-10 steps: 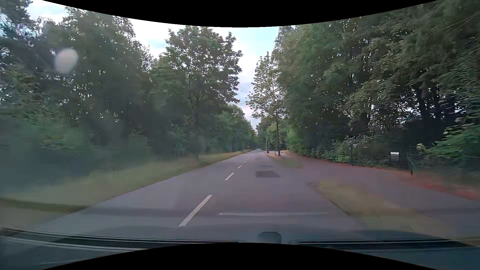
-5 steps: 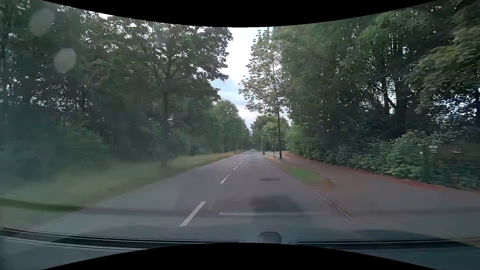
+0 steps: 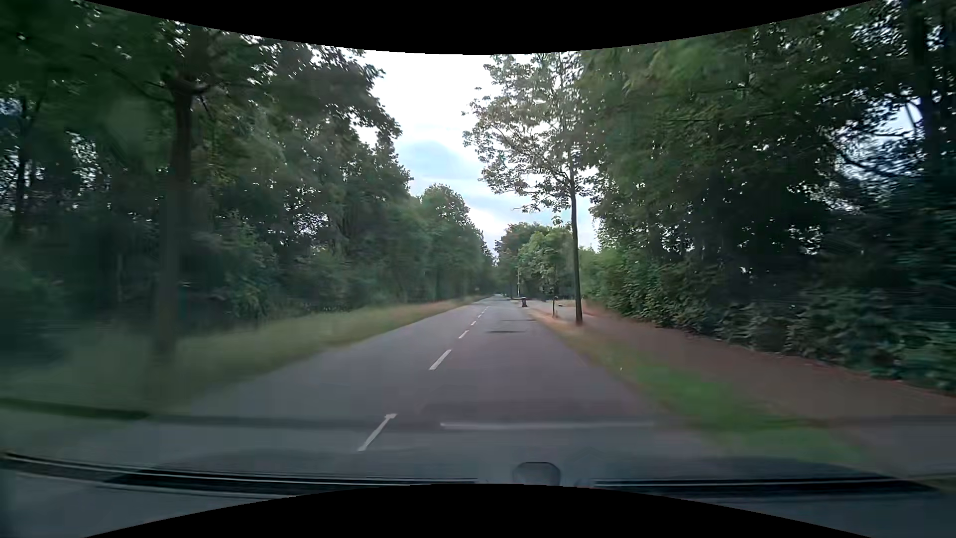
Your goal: Follow the waypoints while adhering to traffic rules and regulations
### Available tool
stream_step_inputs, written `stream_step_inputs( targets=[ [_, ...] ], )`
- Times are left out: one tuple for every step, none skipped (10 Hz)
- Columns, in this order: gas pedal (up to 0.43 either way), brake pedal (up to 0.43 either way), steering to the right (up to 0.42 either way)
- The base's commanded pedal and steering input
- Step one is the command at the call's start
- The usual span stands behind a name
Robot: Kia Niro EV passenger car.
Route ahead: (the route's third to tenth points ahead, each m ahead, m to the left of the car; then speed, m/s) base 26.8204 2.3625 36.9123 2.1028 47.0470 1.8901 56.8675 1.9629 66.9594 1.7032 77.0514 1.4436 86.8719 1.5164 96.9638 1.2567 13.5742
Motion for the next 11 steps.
stream_step_inputs(
  targets=[
    [0.197,0.0,0.003],
    [0.197,0.0,0.0],
    [0.197,0.0,0.0],
    [0.197,0.0,0.0],
    [0.197,0.0,0.0],
    [0.197,0.0,0.0],
    [0.197,0.0,-0.001],
    [0.197,0.0,0.0],
    [0.197,0.0,0.0],
    [0.197,0.0,0.0],
    [0.177,0.0,0.0]
  ],
)
